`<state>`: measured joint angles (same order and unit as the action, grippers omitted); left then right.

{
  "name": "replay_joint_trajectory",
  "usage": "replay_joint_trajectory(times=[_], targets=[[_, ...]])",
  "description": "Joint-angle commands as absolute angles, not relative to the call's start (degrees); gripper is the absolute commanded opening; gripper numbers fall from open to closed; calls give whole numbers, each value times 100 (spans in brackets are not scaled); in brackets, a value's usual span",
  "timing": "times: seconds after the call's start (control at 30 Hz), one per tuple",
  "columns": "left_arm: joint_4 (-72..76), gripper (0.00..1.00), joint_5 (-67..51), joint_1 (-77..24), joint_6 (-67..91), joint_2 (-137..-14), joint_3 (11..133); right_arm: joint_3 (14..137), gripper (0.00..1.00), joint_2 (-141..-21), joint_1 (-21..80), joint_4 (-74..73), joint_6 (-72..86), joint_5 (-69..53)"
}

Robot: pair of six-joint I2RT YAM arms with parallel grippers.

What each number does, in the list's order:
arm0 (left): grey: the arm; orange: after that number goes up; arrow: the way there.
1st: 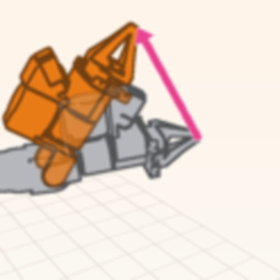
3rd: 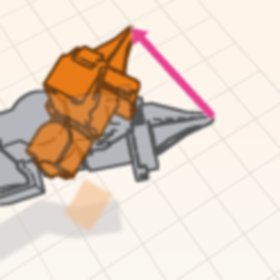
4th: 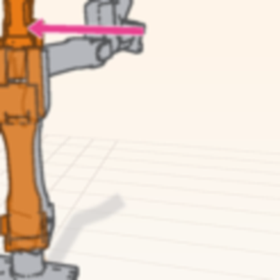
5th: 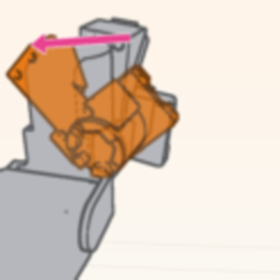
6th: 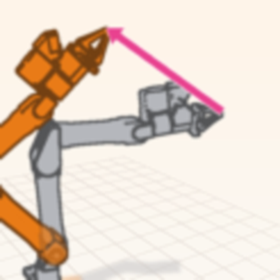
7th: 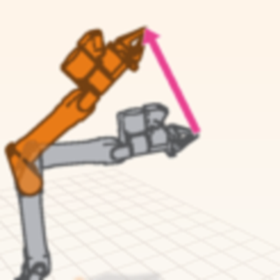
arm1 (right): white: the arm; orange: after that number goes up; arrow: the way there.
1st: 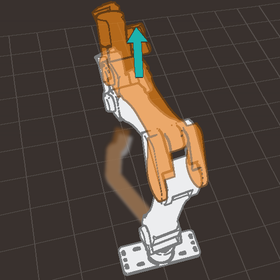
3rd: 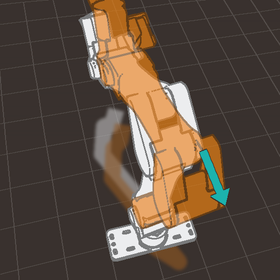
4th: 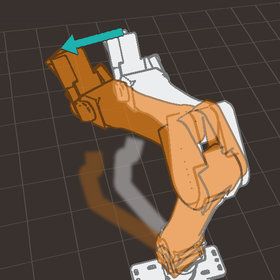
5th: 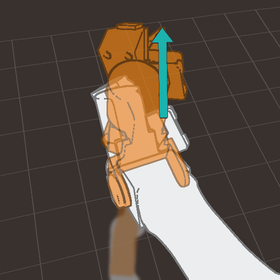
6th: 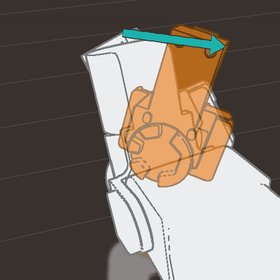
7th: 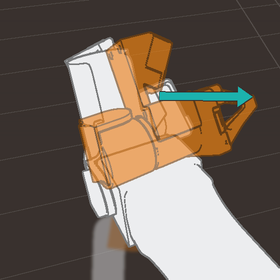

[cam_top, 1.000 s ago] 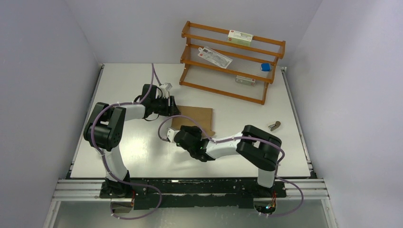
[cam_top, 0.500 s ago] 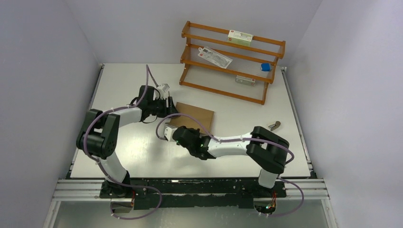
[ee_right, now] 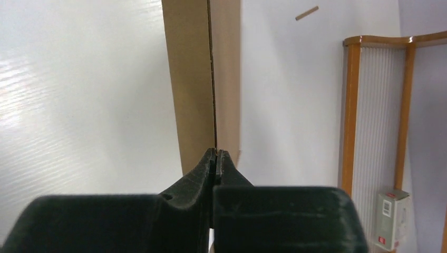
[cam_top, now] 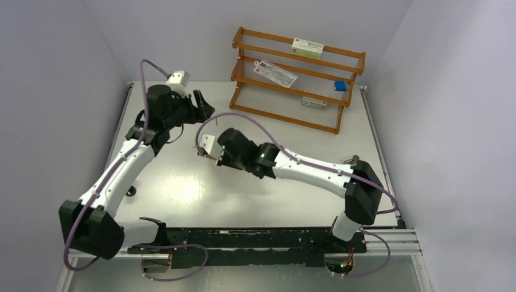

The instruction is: Fold the paper box

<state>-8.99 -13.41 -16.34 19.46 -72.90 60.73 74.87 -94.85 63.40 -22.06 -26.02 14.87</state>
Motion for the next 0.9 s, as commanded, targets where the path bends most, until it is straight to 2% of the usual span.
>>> replay_joint_trajectory(times=[0.0, 0.23, 0.37, 0.63, 0.77, 0.87], targets=[[-2379, 76, -370, -1581, 1390, -6962, 6760, 8217, 0, -9478, 5792, -3487, -2359, 100], [-3252, 79, -539, -1343, 726, -6842, 7009, 9350, 0, -9954, 4671, -4665, -2593, -1890], [-3261, 79, -1231, -1181, 515, -7031, 6897, 10062, 0, -10564, 4311, -5448, -2871, -2345], [-2898, 76, -2298, -1055, 321, -7242, 6559, 10791, 1, -11351, 4050, -5843, -3113, -2315], [-2803, 76, -2402, -1055, 87, -7279, 6375, 10995, 7, -11530, 4051, -5903, -3116, -2127], [-2670, 76, -2493, -1055, 70, -7275, 6245, 11104, 17, -11496, 4056, -5965, -3086, -2103]])
